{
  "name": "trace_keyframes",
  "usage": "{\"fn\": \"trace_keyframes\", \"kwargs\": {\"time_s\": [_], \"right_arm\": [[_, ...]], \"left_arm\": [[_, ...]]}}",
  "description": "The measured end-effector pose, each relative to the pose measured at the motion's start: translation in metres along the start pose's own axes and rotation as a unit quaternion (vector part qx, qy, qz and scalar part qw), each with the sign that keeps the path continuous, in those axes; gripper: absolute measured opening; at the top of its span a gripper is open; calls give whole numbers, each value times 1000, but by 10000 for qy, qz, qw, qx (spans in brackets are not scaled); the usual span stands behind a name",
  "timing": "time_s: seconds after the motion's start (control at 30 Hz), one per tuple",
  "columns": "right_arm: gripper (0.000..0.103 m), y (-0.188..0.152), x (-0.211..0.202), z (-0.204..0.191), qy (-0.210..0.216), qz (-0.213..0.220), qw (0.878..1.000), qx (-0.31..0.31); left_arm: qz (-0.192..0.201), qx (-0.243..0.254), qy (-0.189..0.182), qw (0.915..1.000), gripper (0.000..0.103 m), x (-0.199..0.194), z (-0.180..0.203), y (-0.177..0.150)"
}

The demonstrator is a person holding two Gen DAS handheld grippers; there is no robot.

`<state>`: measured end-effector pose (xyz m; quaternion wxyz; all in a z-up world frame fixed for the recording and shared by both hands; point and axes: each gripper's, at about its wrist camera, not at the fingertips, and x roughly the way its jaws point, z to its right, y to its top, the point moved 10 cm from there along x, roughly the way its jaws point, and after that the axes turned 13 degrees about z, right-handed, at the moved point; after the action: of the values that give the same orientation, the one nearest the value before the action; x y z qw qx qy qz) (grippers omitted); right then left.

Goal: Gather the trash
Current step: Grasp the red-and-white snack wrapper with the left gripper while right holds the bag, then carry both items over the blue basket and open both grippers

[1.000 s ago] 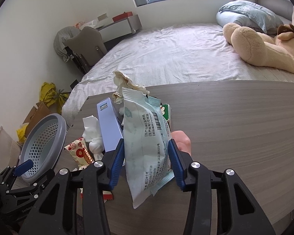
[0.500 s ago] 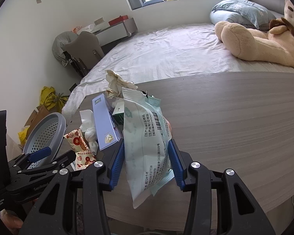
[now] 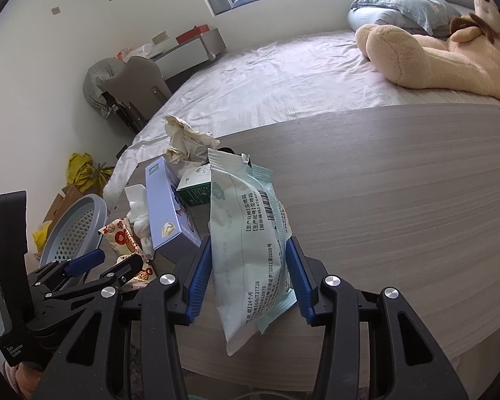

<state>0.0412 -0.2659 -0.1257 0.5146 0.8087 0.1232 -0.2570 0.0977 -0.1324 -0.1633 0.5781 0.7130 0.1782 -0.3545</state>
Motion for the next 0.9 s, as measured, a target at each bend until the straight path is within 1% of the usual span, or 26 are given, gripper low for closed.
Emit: {"fn": "trace_keyframes", "kwargs": {"time_s": [0.03,0.1,0.17,0.37,0.5,0.6,0.73,0.9], "right_arm": [[44,0,0,-1,5,-3,10000,-7],[44,-1,1,-2,8,-14,10000,-18],[44,-1,1,-3,11,-22,10000,-31],[44,-3,-2,-7,28,-15,10000,-60],[44,-1,-4,-12,39,-5,9999,-105],[44,1,-8,-17,47,22,9999,-158],[44,7,-14,-27,95,79,9996,-249],[44,18,-21,-54,233,210,9985,-456]], "left_arm": [[-41,-3,-34,10000,47,1,1,-2],[-109,-28,-85,9999,30,2,0,-5],[-107,-60,-141,9998,30,1,-2,-4],[89,-139,-240,9996,29,-11,-9,3],[224,-191,-234,9993,29,-23,-16,9],[351,-239,-185,9989,29,-31,-25,17],[626,-280,-60,9976,29,-44,-41,30],[902,-333,138,9953,29,-60,-71,37]]}}
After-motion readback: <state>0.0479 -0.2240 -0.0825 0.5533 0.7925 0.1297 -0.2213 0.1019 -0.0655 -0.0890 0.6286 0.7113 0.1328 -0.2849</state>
